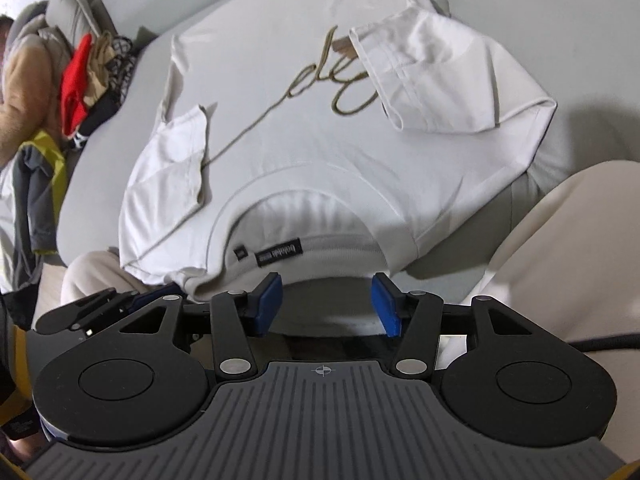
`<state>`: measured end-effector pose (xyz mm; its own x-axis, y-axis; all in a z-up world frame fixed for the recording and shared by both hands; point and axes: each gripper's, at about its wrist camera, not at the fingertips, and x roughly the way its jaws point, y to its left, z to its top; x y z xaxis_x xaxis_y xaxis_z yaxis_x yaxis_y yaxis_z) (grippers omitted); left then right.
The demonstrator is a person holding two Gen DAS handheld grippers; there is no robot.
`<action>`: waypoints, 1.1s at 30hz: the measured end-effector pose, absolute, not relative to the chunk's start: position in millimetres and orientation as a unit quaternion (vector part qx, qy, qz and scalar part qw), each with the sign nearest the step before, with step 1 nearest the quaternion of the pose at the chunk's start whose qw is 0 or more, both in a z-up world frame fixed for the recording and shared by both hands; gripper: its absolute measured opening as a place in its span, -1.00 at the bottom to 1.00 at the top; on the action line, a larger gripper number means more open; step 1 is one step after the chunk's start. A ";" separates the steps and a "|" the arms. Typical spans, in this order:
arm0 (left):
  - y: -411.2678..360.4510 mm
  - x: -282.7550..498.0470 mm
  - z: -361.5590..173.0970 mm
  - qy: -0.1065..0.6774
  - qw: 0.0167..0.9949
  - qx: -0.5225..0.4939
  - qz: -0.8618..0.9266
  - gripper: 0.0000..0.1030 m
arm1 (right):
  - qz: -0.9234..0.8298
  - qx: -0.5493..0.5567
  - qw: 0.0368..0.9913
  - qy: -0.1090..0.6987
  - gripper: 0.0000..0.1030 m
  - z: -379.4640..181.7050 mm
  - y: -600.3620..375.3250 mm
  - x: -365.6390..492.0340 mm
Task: Fold clothes
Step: 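Open both grippers and move them back over the T-shirt, then grasp the folded shirt edges with both grippers, one at each end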
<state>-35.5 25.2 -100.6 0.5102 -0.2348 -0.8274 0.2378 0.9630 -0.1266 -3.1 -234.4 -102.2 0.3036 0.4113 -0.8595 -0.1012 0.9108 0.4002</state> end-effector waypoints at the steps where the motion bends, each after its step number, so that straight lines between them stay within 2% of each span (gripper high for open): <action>1: 28.6 -33.0 -95.3 0.470 0.872 -0.010 -0.133 0.03 | 0.161 0.143 0.799 0.561 0.23 -98.8 -236.1 -2.1; 3: 38.1 -26.8 -81.5 0.455 0.881 -0.036 -0.123 0.13 | 0.158 0.157 0.811 0.541 0.44 -89.3 -239.8 1.2; 5: 48.3 -20.7 -65.9 0.436 0.891 -0.060 -0.114 0.22 | 0.155 0.171 0.825 0.516 0.52 -76.1 -244.3 5.4; 14: 99.0 11.7 1.3 0.365 0.908 -0.192 -0.074 0.27 | 0.087 0.266 0.881 0.382 0.56 -9.5 -287.4 34.7; 18: 122.5 32.1 20.8 0.345 0.902 -0.249 -0.070 0.27 | 0.068 0.260 0.891 0.367 0.56 15.5 -296.7 56.9; 23: 152.8 66.9 28.1 0.357 0.872 -0.330 -0.061 0.24 | 0.059 0.254 0.896 0.359 0.56 38.9 -300.9 91.9; 28: 171.4 127.7 11.3 0.378 0.884 -0.276 -0.025 0.24 | 0.056 0.228 0.903 0.361 0.63 42.4 -288.0 144.0; 29: 174.2 143.1 0.5 0.386 0.886 -0.256 -0.015 0.18 | 0.055 0.217 0.903 0.367 0.63 37.9 -283.2 159.2; 31: 180.9 174.0 -27.7 0.412 0.882 -0.230 0.009 -0.12 | 0.066 0.205 0.897 0.386 0.63 18.0 -273.6 193.1; 32: 185.9 187.5 -44.2 0.426 0.874 -0.234 0.022 -0.30 | 0.076 0.215 0.888 0.400 0.52 3.7 -269.5 209.7; 33: 191.5 200.4 -60.1 0.433 0.867 -0.244 0.026 -0.33 | 0.087 0.232 0.875 0.415 0.40 -12.9 -265.6 226.0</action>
